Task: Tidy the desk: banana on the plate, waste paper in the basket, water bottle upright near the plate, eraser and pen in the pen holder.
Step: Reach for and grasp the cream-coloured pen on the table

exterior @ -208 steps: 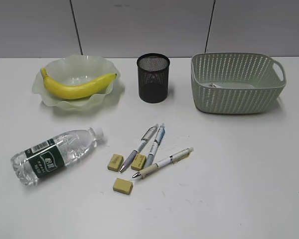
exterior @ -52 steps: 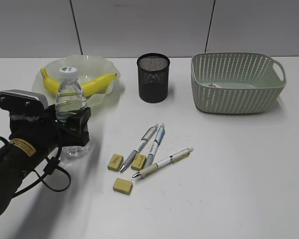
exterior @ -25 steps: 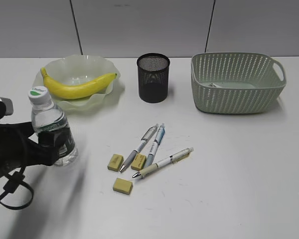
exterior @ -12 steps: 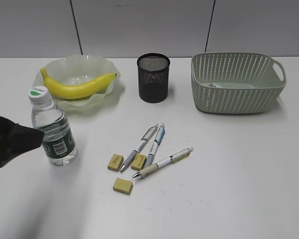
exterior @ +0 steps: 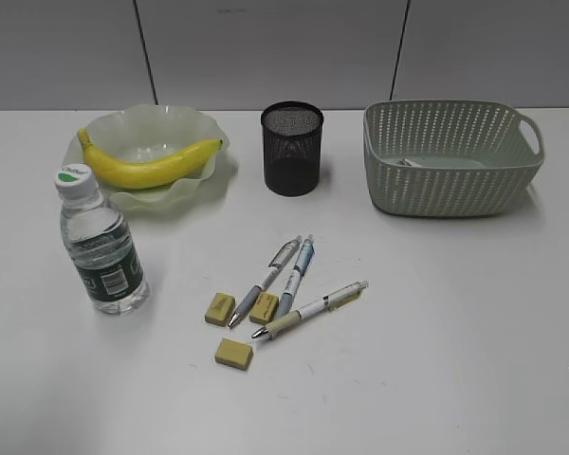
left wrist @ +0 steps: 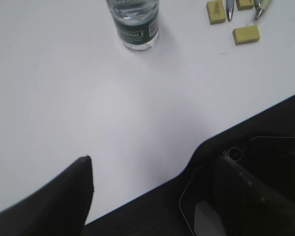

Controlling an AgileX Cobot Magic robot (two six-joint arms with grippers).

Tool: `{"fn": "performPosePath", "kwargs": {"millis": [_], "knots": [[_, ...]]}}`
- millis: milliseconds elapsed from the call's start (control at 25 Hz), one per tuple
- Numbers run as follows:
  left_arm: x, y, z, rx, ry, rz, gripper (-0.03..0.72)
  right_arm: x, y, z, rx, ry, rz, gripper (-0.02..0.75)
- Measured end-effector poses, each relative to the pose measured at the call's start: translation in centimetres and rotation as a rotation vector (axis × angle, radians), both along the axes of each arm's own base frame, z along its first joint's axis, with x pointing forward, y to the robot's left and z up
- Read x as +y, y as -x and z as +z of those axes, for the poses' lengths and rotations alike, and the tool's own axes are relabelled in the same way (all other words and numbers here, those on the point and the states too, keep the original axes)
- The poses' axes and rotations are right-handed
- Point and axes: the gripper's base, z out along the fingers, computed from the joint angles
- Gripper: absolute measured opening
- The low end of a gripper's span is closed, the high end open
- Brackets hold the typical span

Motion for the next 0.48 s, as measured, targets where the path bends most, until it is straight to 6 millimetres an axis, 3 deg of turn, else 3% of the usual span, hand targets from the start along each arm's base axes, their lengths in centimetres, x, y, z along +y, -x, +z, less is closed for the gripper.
{"fn": "performPosePath", "kwargs": {"millis": [200,480], "knots": [[1.8,3.1,0.8,-0.069,0.042,0.004,0.571,0.1,0.0,0.0,0.005,-0.014,0.008,0.548],[3.5,6.3,-1.8,-0.190,0.111,0.001,0.571,0.5,0.2,0.0,0.014,-0.046,0.035,0.538]]}}
